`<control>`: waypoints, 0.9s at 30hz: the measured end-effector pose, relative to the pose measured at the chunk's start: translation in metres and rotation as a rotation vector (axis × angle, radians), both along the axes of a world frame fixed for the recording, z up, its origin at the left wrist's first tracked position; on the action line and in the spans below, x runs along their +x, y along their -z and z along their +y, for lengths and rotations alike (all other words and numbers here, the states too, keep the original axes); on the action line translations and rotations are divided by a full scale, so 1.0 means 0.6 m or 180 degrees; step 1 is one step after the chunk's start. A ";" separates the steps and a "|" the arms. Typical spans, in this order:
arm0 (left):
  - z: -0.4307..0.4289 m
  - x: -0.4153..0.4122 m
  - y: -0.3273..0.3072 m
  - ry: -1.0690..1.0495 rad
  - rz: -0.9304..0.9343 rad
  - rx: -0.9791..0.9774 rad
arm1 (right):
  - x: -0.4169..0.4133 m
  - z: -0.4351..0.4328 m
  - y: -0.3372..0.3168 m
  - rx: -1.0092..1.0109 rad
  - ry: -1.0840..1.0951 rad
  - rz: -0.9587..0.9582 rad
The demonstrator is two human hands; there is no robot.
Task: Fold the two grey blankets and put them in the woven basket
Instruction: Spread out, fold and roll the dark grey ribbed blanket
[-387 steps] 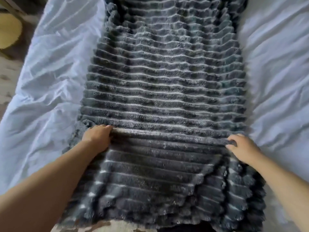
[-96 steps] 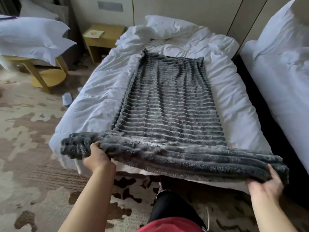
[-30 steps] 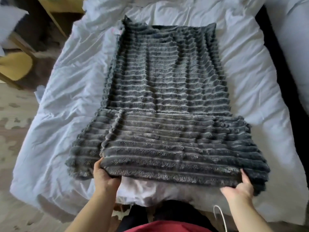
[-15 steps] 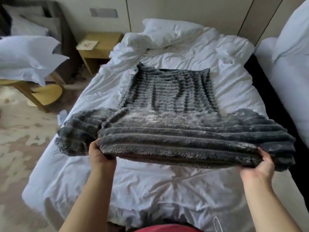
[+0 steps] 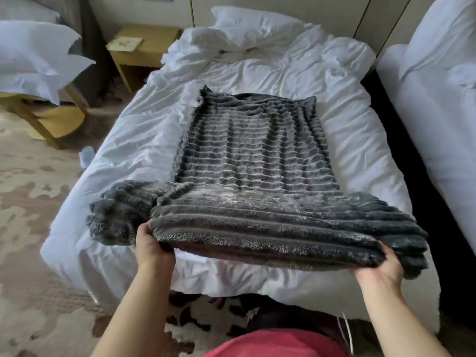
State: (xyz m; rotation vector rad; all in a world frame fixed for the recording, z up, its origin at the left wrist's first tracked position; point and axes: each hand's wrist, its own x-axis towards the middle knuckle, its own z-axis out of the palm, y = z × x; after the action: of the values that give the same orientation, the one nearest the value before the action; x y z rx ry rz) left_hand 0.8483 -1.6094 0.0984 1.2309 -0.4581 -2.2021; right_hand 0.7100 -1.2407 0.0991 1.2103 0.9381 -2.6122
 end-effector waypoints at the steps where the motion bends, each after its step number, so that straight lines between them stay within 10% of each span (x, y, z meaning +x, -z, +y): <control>1: 0.002 0.025 0.003 -0.0020 -0.0044 0.0039 | 0.026 0.004 0.001 -0.0018 -0.0010 0.0000; 27: 0.076 0.299 0.011 -0.0059 -0.0726 0.0249 | 0.290 0.077 0.015 -0.0034 0.0201 -0.0187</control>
State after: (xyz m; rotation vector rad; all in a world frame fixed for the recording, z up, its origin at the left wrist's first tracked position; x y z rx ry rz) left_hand 1.0279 -1.5637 0.0917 1.5312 -0.4514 -2.0906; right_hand 0.8838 -1.1946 0.0899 1.3273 0.8885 -2.6101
